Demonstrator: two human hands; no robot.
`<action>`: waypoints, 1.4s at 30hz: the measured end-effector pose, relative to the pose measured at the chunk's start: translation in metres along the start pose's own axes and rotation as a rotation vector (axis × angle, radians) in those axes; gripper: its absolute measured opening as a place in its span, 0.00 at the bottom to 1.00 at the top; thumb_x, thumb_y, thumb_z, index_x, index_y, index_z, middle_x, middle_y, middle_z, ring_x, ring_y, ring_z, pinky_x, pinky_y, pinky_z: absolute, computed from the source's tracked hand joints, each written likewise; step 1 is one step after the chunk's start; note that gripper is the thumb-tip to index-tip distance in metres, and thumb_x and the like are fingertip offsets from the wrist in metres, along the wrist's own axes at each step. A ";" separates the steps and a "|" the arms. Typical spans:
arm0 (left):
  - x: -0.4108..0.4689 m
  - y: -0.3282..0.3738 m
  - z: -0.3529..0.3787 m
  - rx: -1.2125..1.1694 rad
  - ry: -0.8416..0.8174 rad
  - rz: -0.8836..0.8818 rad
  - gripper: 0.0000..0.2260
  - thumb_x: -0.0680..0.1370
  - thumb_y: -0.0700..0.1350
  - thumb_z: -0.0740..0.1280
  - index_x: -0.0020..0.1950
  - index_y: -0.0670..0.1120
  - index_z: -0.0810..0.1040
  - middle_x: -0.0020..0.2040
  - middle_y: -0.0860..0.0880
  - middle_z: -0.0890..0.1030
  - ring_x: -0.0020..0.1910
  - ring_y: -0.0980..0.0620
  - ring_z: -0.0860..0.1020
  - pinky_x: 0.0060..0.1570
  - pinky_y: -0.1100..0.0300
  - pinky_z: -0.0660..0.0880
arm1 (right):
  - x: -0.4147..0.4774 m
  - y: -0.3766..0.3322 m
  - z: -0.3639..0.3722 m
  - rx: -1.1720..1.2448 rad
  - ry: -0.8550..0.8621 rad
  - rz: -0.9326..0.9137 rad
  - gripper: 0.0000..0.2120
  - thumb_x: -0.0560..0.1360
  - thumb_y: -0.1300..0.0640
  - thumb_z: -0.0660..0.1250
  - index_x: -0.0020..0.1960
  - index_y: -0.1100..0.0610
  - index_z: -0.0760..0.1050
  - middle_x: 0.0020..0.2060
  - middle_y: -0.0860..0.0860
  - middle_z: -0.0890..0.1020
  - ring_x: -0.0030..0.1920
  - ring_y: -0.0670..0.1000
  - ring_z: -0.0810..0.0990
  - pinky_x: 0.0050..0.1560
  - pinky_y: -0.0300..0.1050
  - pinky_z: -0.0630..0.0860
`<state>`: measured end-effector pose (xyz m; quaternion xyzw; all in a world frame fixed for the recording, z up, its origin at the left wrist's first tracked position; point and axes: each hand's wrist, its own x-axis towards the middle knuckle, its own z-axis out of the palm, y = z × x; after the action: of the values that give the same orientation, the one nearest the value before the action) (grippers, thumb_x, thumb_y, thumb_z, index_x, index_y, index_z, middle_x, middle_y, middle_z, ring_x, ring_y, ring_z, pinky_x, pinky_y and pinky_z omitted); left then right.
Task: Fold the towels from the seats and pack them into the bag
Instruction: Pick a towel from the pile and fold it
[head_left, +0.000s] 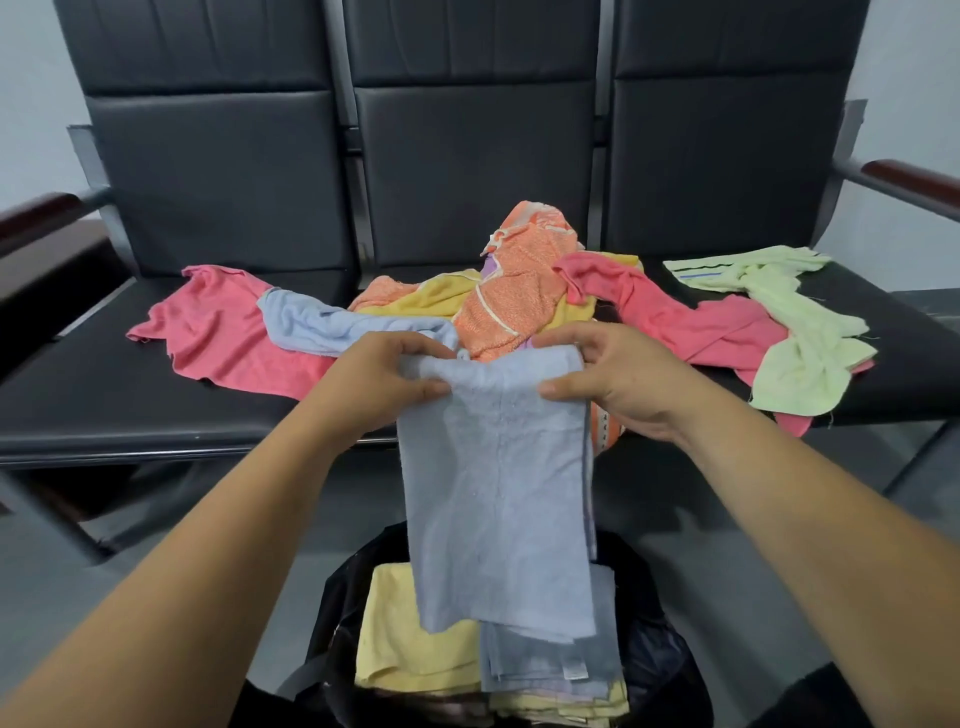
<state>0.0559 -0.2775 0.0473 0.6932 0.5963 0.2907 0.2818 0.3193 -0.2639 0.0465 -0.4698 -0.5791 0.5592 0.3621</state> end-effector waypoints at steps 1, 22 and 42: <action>0.000 0.001 0.001 0.034 0.021 0.022 0.08 0.76 0.45 0.74 0.53 0.56 0.82 0.46 0.57 0.81 0.46 0.59 0.77 0.44 0.61 0.73 | -0.001 -0.001 0.001 -0.180 0.051 -0.048 0.19 0.71 0.68 0.76 0.59 0.56 0.82 0.55 0.52 0.84 0.56 0.50 0.84 0.55 0.44 0.81; 0.003 0.002 -0.001 -0.775 -0.072 -0.199 0.17 0.66 0.40 0.78 0.54 0.46 0.84 0.57 0.43 0.83 0.50 0.49 0.84 0.49 0.53 0.81 | 0.002 -0.002 -0.002 0.465 -0.044 0.109 0.18 0.76 0.66 0.71 0.65 0.62 0.77 0.61 0.61 0.82 0.60 0.59 0.83 0.60 0.53 0.81; -0.007 -0.008 -0.002 -0.662 0.001 -0.268 0.08 0.72 0.51 0.75 0.45 0.48 0.81 0.37 0.54 0.82 0.35 0.57 0.79 0.34 0.61 0.74 | 0.012 0.013 0.025 0.409 0.146 0.273 0.16 0.78 0.60 0.71 0.64 0.63 0.77 0.51 0.60 0.85 0.46 0.55 0.85 0.45 0.48 0.82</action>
<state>0.0482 -0.2830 0.0426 0.4797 0.5555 0.4288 0.5267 0.2943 -0.2607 0.0295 -0.4998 -0.3574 0.6729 0.4118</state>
